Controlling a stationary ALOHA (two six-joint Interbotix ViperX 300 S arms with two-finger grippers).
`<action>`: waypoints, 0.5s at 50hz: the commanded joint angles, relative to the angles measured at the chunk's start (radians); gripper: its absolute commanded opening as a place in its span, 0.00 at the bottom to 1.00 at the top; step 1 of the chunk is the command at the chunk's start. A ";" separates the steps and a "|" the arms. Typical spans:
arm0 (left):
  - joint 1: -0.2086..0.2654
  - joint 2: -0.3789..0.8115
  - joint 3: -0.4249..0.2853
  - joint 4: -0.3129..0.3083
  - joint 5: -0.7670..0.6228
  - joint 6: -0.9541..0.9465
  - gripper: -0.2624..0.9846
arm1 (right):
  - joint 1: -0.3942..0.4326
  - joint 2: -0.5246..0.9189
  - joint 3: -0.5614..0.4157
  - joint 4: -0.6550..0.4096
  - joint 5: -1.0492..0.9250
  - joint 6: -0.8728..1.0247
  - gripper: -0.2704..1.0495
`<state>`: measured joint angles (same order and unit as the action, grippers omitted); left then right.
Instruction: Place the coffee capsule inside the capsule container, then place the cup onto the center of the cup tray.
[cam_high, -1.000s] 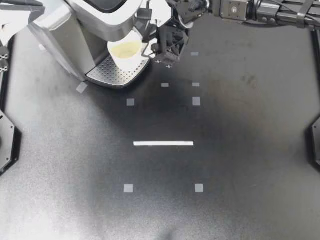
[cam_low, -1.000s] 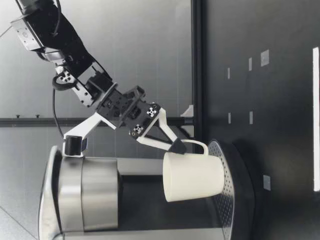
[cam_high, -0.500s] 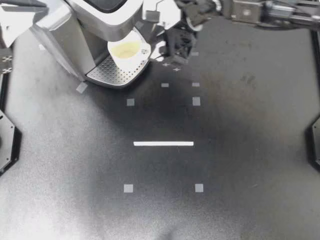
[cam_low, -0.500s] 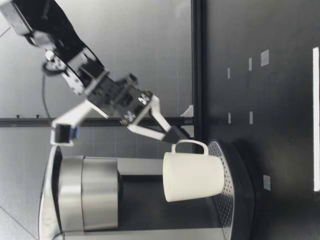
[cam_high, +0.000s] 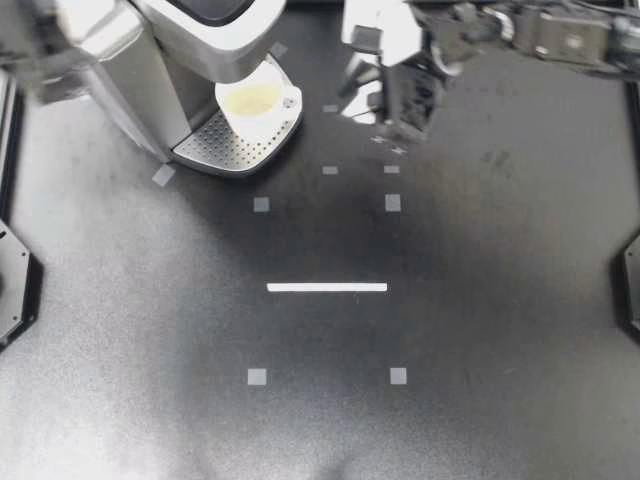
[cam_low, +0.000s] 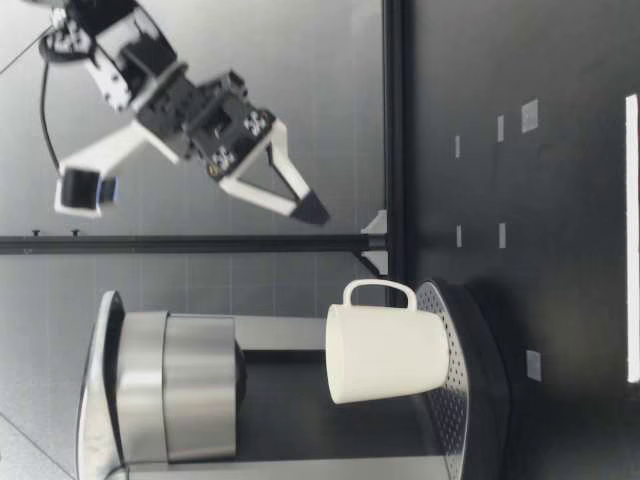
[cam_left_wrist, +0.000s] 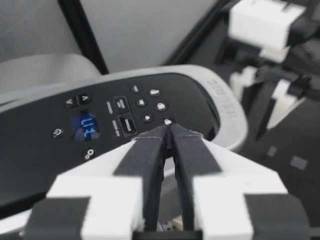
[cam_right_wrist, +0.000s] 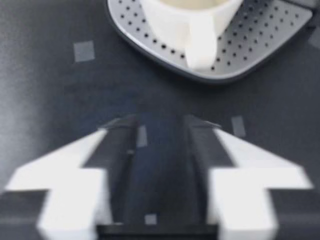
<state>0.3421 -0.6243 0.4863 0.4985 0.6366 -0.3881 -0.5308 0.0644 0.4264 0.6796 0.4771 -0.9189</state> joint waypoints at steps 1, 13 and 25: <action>0.018 0.025 -0.060 0.005 0.009 0.006 0.36 | -0.005 -0.067 0.017 0.014 -0.032 0.000 0.44; 0.064 0.117 -0.143 0.003 0.072 0.038 0.35 | -0.003 -0.150 0.104 0.074 -0.092 -0.008 0.44; 0.086 0.193 -0.179 0.003 0.075 0.060 0.35 | 0.006 -0.190 0.160 0.081 -0.126 -0.003 0.44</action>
<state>0.4203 -0.4403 0.3405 0.4985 0.7133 -0.3313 -0.5292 -0.0920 0.5890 0.7563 0.3682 -0.9250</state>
